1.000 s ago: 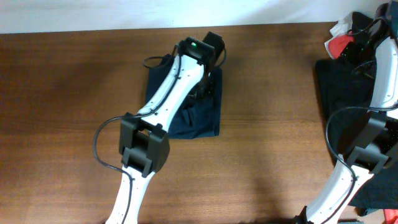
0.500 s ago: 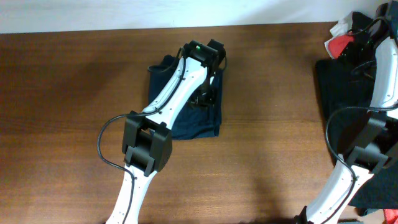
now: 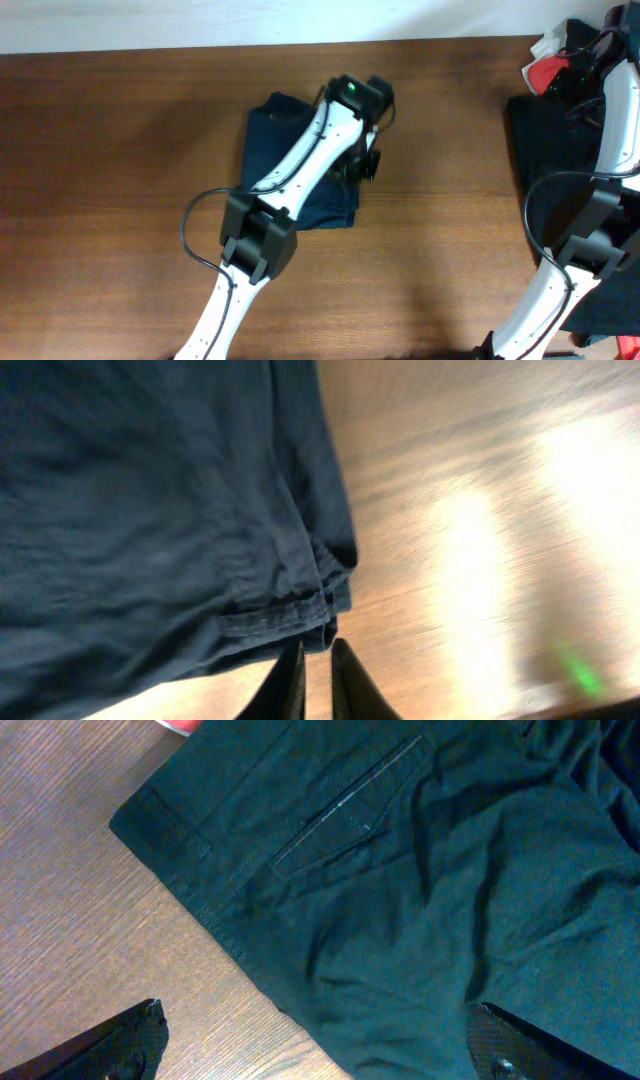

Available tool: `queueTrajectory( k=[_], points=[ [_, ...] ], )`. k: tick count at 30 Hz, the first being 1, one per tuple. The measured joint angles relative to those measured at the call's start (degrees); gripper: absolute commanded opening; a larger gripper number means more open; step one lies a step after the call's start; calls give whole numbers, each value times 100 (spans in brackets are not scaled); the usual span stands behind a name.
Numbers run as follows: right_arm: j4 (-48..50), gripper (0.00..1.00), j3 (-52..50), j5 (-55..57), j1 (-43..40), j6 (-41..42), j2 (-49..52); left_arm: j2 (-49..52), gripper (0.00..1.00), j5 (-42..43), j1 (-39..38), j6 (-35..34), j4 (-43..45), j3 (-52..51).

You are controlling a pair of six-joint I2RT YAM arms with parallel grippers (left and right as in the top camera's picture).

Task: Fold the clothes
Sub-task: 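Lift the left edge and fold it rightward over the shorts, then drag the folded shorts with the left gripper to the table's far-left corner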

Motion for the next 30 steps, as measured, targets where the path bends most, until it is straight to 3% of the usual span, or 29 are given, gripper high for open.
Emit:
queueTrajectory(
  k=[2, 6, 7, 10, 13, 14, 18, 21, 23, 25, 26, 27, 29, 30],
  points=[
    [-4, 99, 0, 0, 0, 2, 0, -28, 99, -275, 310, 11, -175, 914],
    [-7, 99, 0, 0, 0, 0, 0, -28, 99, -321, 2022, 317, -291, 1010],
    [-4, 99, 0, 0, 0, 2, 0, -28, 97, -146, 2739, 680, -295, 769],
    [-11, 99, 0, 0, 0, 0, 0, -35, 93, 713, 3342, 1845, -101, -74],
    [-4, 99, 0, -2, 0, -2, 0, -50, 59, 1392, 3390, 2616, 529, -1036],
    [-7, 99, 0, 0, 0, 2, 0, -55, 40, 1530, 3364, 2706, 859, -1309],
    [-4, 99, 0, 0, 0, 0, 0, -55, 1, 1862, 3344, 2833, 1362, -1867],
    [-4, 99, 0, 0, 0, 0, 0, -55, 1, 1996, 3348, 2669, 1685, -1878],
    [-7, 99, 0, 0, 0, 0, 0, -55, 1, 1945, 3493, 1921, 2247, -1904],
    [-4, 99, 0, -2, 0, 2, 0, -63, 1, 1585, 4398, 1091, 2632, -1893],
    [-4, 99, 0, 2, 0, 2, 0, -79, 6, 1397, 4894, 817, 2693, -1891],
    [-4, 99, 0, 0, 0, 2, 0, -87, 18, 1244, 5552, 529, 2750, -1871],
    [-7, 99, 0, 0, 0, 2, 0, -101, 60, 962, 7062, -146, 2815, -1860],
    [-4, 99, 0, 0, 0, 0, 0, -101, 62, 903, 7611, -413, 2830, -1860]
  ],
)
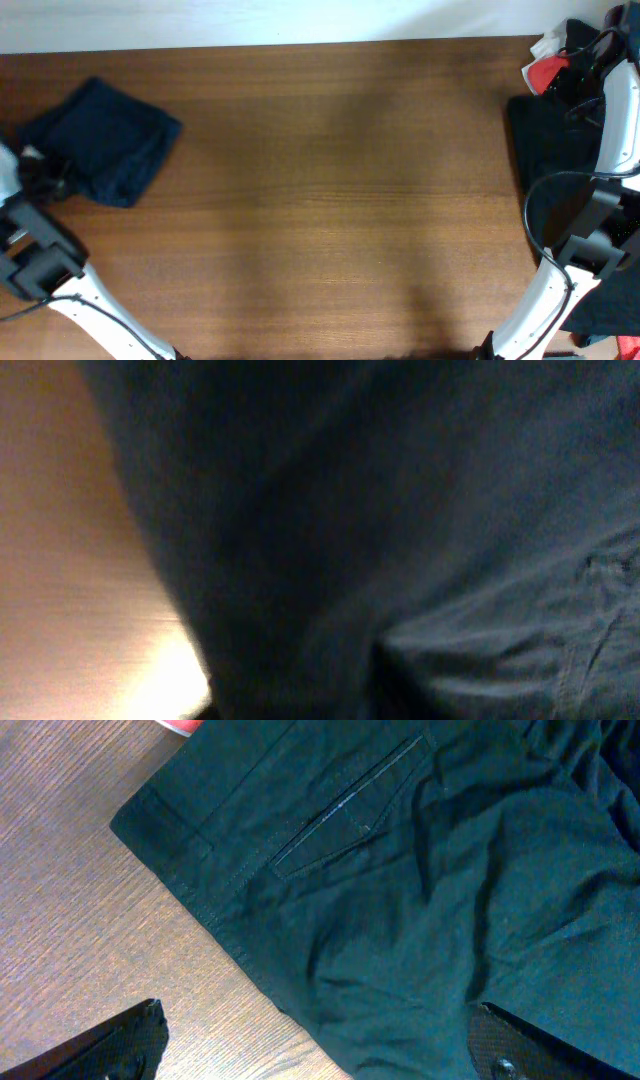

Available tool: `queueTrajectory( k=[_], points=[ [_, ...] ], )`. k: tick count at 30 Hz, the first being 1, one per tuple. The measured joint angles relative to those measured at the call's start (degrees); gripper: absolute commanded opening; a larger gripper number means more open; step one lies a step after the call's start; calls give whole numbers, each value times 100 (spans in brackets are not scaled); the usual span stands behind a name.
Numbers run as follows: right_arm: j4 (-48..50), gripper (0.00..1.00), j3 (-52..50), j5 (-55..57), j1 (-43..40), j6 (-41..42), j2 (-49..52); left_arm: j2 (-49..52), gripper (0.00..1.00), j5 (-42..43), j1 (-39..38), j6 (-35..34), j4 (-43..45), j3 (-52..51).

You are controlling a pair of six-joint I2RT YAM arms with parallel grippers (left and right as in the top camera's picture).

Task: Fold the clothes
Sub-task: 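Drag the folded shorts with the left gripper to the table's far-left corner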

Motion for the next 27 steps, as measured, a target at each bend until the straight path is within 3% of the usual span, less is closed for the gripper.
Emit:
queueTrajectory(
  k=[1, 3, 5, 8, 17, 24, 27],
  points=[
    [0, 99, 0, 0, 0, 0, 0, -11, 69, 94, 240, -90, 20, 0],
    [0, 99, 0, 2, 0, 2, 0, -35, 70, 391, 527, -223, 15, 0],
    [0, 99, 0, 0, 0, 2, 0, -39, 22, 415, 476, -243, -28, 0],
    [-2, 99, 0, 0, 0, 2, 0, -39, 4, 398, 57, -328, 109, -22],
    [-2, 99, 0, 0, 0, 2, 0, -39, 4, -319, -1285, -1423, 2472, -389],
    [-2, 99, 0, 0, 0, 0, 0, -50, 4, -273, -855, -1895, 2649, -494],
    [-2, 99, 0, 0, 0, -2, 0, -59, 11, -415, -741, -2404, 2894, -586]
  ],
)
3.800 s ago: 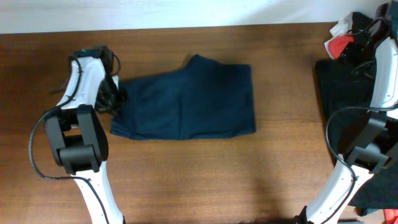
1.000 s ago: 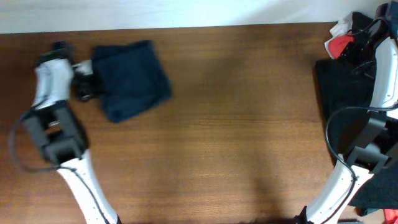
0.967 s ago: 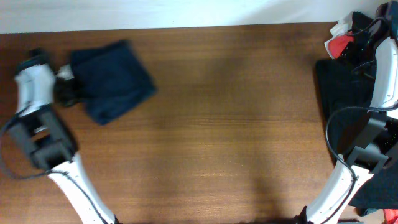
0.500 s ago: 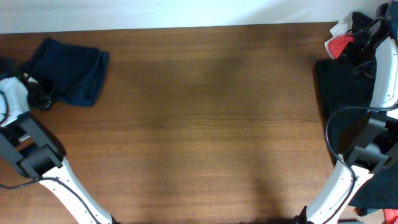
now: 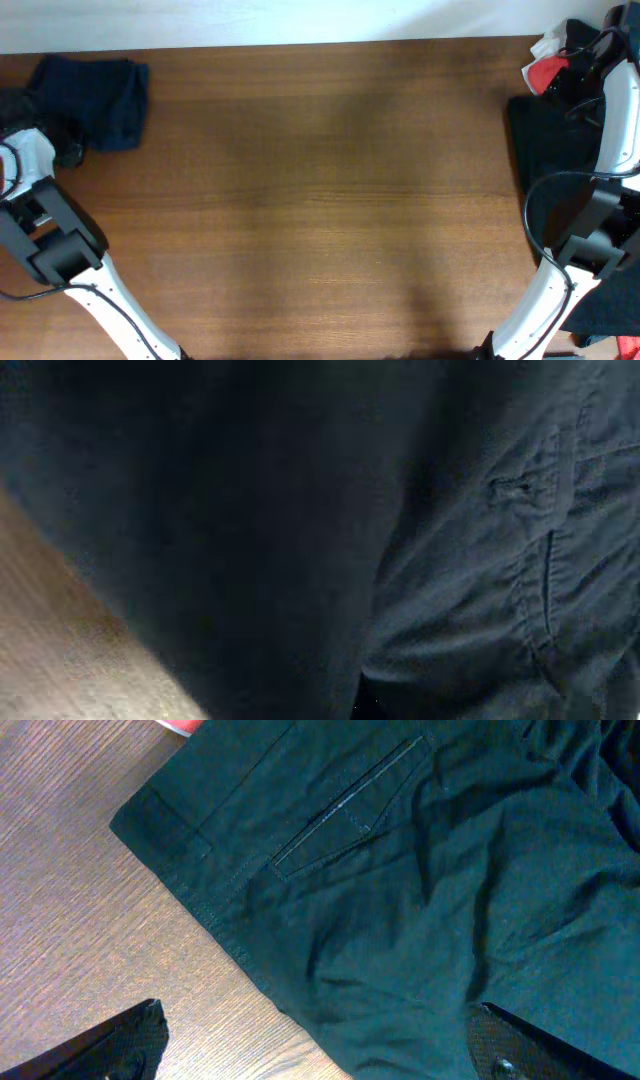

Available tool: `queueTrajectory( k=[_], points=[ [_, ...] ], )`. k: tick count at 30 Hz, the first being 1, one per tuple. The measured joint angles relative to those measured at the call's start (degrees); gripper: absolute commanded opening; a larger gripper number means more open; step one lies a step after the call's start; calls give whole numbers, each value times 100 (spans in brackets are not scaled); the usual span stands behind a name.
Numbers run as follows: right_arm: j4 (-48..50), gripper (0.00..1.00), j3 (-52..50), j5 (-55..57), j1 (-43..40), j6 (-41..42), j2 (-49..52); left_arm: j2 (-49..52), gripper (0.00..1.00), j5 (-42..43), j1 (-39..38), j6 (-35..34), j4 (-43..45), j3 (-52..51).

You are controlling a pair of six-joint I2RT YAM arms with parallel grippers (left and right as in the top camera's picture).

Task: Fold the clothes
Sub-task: 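Drag the folded shorts with the left gripper to the table's far-left corner, then release the shorts and pull the left gripper back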

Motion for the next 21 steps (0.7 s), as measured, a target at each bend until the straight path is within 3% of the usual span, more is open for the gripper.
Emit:
queueTrajectory(
  k=[4, 5, 8, 9, 10, 12, 13, 17, 18, 21],
  points=[
    [2, 99, 0, 0, 0, 4, 0, 2, 14, -203, -361, -31, 636, -127],
    [2, 99, 0, 0, 0, 4, 0, 22, 32, -208, -428, 164, 743, -127],
    [0, 99, 0, 0, 0, 4, 0, 39, 34, -208, -420, 518, 772, -127],
    [2, 99, 0, 0, 0, 4, 0, 39, 46, -203, -409, 656, 737, -127],
    [0, 99, 0, 0, 0, 0, 0, 39, 48, -201, -374, 778, 645, -98],
    [2, 99, 0, 0, 0, 4, 0, 39, 66, -155, -186, 905, 459, -20],
    [0, 99, 0, -2, 0, 4, 0, 37, 68, -146, -94, 970, 352, 39],
    [4, 99, 0, 0, 0, 4, 0, 133, 68, -225, 177, 1117, -1255, 728],
    [7, 99, 0, 0, 0, 4, 0, 249, 70, -267, 179, 1130, -2037, 1231],
    [0, 99, 0, 0, 0, 4, 0, 297, 70, -332, 177, 1231, -3189, 2465]
  ],
)
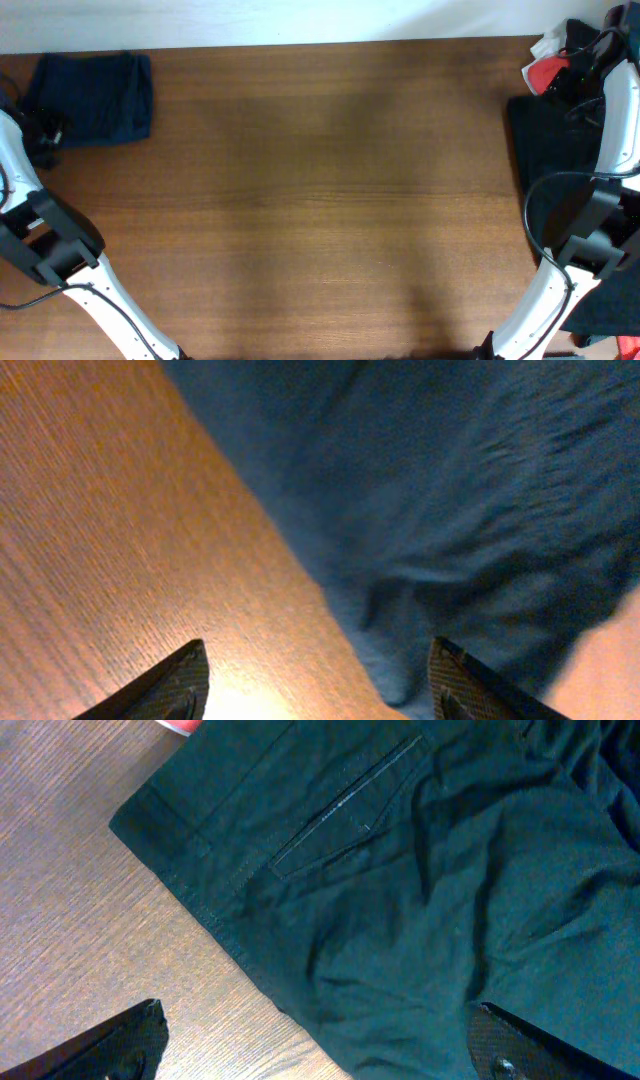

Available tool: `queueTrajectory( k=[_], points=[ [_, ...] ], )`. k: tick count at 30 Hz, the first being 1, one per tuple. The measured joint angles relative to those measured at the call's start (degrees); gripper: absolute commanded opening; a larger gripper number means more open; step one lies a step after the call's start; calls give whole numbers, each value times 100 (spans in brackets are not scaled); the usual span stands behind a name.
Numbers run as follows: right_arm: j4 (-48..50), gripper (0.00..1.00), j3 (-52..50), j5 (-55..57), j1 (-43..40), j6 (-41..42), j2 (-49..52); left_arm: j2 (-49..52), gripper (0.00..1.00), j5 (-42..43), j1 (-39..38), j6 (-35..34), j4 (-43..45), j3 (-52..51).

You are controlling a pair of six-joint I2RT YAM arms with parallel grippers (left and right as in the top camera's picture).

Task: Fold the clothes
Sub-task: 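Release the shorts and pull the left gripper back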

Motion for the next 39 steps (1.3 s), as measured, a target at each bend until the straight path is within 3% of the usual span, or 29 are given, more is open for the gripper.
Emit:
queueTrajectory(
  k=[1, 3, 4, 8, 17, 19, 21, 26, 27, 30, 32, 33, 35, 37, 39],
  points=[
    [-2, 99, 0, 0, 0, 0, 0, 0, 62, -2, 0, 42, -293, 343],
    [4, 99, 0, 0, 0, -2, 0, 0, 5, -11, 0, 85, -737, 678],
    [2, 99, 0, 0, 0, 0, 0, 0, 0, -79, 0, 105, -820, 678],
    [2, 99, 0, 0, 0, 0, 0, 754, 0, -151, -2, 131, -870, 688],
    [2, 99, 0, 0, 0, 0, 0, 1222, 1, -173, -332, 146, 673, 743],
    [2, 99, 0, 0, 0, 0, 0, 1244, 9, -179, -409, 144, 813, 743],
    [2, 99, 0, 0, 0, -2, 0, 1248, 30, -216, -428, 155, 837, 745],
    [4, 99, 0, 0, 0, -2, 0, 1248, 50, -258, -358, 173, 81, 1008],
    [9, 99, 0, 0, 0, 0, 0, 1250, 99, -262, -343, 170, -282, 1093],
    [7, 99, 0, 0, 0, 0, 0, 1241, 99, -160, -308, 177, -1547, 1381],
    [0, 99, 0, 0, 0, 0, 0, 1204, 99, 402, -216, 354, -2188, 1403],
    [0, 99, 0, 0, 0, 0, 0, 1128, 99, 667, -170, 647, -2730, 1405],
    [4, 99, 0, 0, 0, -2, 0, 535, 99, 890, -146, 1394, -2846, 1403],
    [2, 99, 0, 0, 0, 0, 0, -555, 99, 957, -151, 1700, -2839, 1373],
    [2, 99, 0, 0, 0, 2, 0, -2529, 99, 1003, -208, 2044, -2837, 1331]
  ],
)
